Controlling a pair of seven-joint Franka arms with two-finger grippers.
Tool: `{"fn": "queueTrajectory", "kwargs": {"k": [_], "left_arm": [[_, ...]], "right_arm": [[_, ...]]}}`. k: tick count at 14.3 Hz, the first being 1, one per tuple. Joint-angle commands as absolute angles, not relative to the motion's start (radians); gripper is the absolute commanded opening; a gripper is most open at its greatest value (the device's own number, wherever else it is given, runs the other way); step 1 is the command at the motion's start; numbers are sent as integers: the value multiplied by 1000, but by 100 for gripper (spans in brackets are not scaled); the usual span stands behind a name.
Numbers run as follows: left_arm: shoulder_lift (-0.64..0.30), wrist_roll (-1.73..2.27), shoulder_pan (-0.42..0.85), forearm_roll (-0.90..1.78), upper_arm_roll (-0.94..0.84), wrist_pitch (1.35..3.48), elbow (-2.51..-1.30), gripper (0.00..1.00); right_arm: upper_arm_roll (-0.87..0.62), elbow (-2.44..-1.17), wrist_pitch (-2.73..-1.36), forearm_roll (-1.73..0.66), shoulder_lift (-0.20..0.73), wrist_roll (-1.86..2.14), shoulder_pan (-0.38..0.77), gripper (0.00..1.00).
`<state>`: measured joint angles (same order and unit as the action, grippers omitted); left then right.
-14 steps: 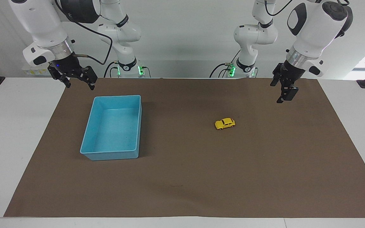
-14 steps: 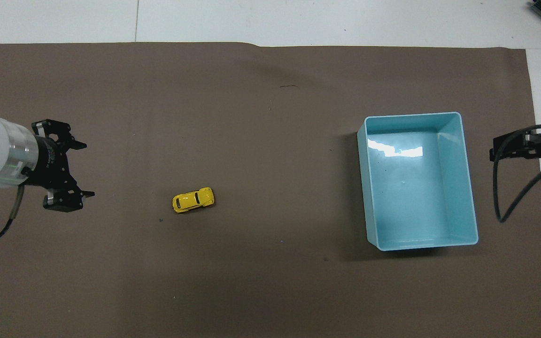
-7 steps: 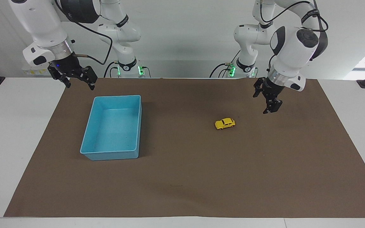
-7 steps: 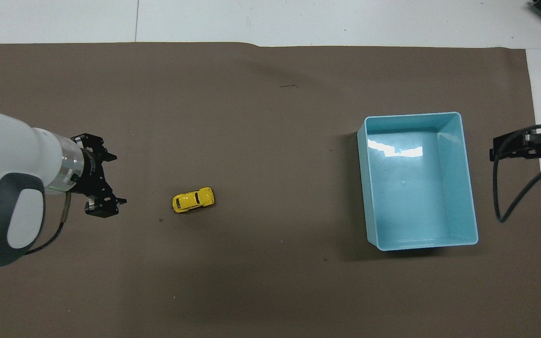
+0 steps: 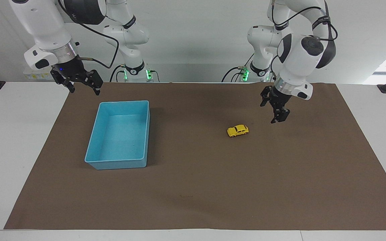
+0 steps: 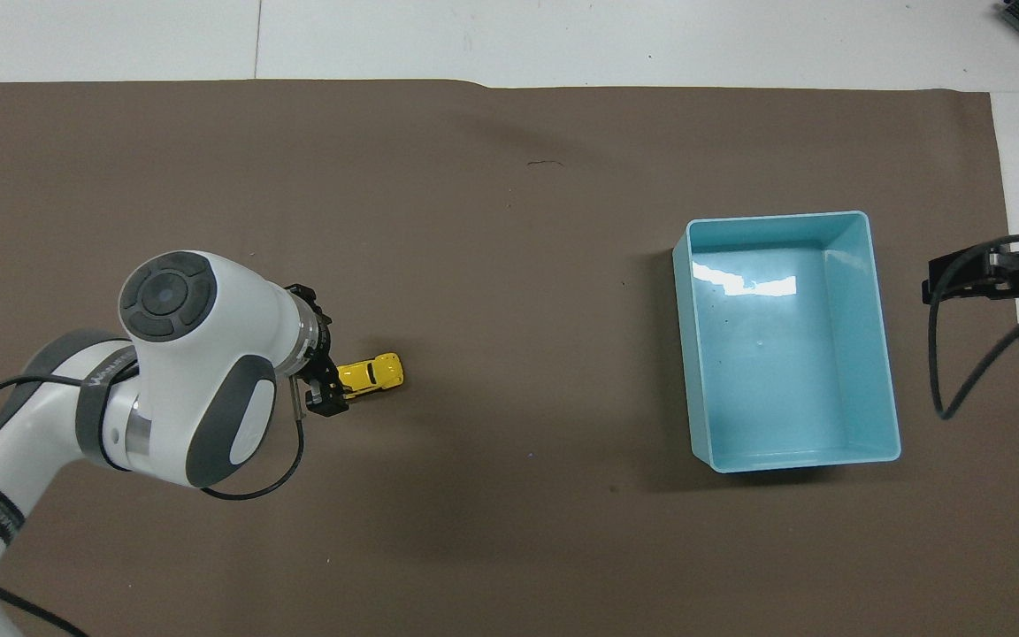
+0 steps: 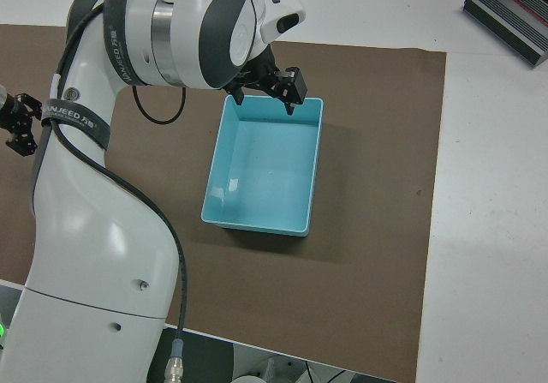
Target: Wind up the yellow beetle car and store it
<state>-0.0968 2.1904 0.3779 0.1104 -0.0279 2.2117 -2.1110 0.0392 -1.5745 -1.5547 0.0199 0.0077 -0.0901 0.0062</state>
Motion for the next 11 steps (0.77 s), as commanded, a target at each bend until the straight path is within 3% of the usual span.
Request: {"fn": "queueTrajectory", "kwargs": {"k": [1, 11], "left_arm": [[-110, 2224, 408, 121, -9, 2285, -2161, 100], [-123, 2273, 434, 121, -9, 2419, -2232, 100]], "right_arm": [[29, -1595, -1572, 15, -11, -71, -6, 100], [29, -1595, -1572, 15, -11, -71, -6, 100]]}}
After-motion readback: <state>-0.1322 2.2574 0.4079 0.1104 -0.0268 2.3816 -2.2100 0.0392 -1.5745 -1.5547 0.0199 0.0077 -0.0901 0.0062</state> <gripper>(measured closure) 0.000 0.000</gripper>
